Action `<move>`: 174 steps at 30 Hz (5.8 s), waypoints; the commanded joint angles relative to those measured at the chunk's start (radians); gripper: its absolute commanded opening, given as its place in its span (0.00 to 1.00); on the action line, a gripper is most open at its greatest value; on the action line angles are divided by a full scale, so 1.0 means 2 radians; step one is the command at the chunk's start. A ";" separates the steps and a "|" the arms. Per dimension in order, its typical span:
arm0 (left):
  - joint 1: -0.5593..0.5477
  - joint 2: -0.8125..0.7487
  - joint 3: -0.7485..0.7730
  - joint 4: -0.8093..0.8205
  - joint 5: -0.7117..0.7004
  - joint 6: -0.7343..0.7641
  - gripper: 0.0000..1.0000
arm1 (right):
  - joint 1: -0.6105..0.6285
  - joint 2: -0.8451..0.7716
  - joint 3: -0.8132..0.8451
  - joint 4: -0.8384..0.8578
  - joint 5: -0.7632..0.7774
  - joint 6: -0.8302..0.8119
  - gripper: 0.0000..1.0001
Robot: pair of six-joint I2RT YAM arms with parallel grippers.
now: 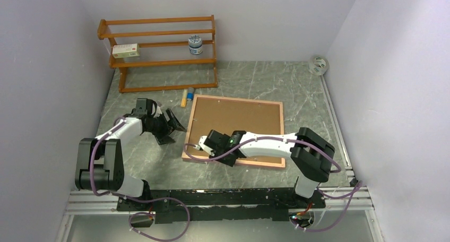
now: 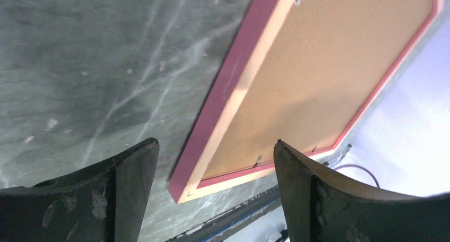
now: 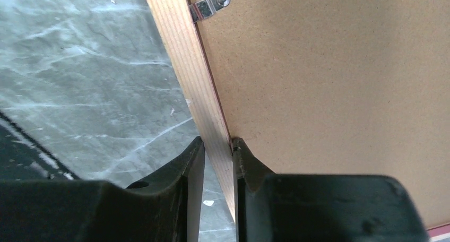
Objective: Put the photo into the frame
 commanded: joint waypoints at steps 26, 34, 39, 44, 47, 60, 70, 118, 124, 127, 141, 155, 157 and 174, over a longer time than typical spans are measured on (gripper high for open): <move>0.043 0.027 -0.002 0.205 0.388 -0.156 0.31 | -0.010 -0.125 0.065 0.008 0.014 0.012 0.12; 0.043 0.028 0.033 0.171 0.398 -0.161 0.03 | -0.010 -0.122 0.060 0.015 0.068 0.037 0.25; 0.043 0.024 0.062 0.115 0.388 -0.158 0.03 | -0.008 -0.133 0.044 0.030 0.107 0.045 0.59; 0.044 0.026 0.086 0.071 0.384 -0.149 0.02 | 0.012 -0.147 0.021 0.054 0.177 0.028 0.69; 0.044 0.031 0.097 0.047 0.383 -0.147 0.02 | 0.033 -0.138 0.016 0.058 0.246 0.017 0.69; 0.059 0.041 0.119 -0.004 0.379 -0.154 0.03 | 0.086 -0.138 0.002 0.103 0.458 -0.076 0.34; 0.071 0.044 0.161 -0.029 0.368 -0.124 0.53 | 0.086 -0.156 0.092 0.041 0.392 -0.089 0.07; 0.117 0.074 0.166 -0.086 0.182 0.014 0.94 | -0.305 -0.176 0.234 -0.008 -0.063 0.247 0.01; 0.086 0.091 0.136 -0.040 0.173 0.003 0.94 | -0.400 -0.215 0.120 0.054 -0.151 0.306 0.05; 0.075 0.095 0.109 0.002 0.176 -0.014 0.94 | -0.426 -0.233 0.058 0.090 -0.181 0.336 0.10; 0.037 0.179 0.097 0.084 0.178 -0.022 0.94 | -0.478 -0.229 -0.158 0.289 -0.294 0.411 0.50; 0.029 0.246 0.104 0.107 0.179 -0.013 0.94 | -0.483 -0.087 -0.175 0.368 -0.334 0.431 0.69; 0.028 0.246 0.109 0.096 0.169 -0.008 0.94 | -0.483 -0.073 -0.154 0.326 -0.304 0.417 0.72; 0.028 0.183 0.168 -0.037 0.049 0.059 0.94 | -0.477 -0.072 -0.047 0.100 -0.063 0.390 0.79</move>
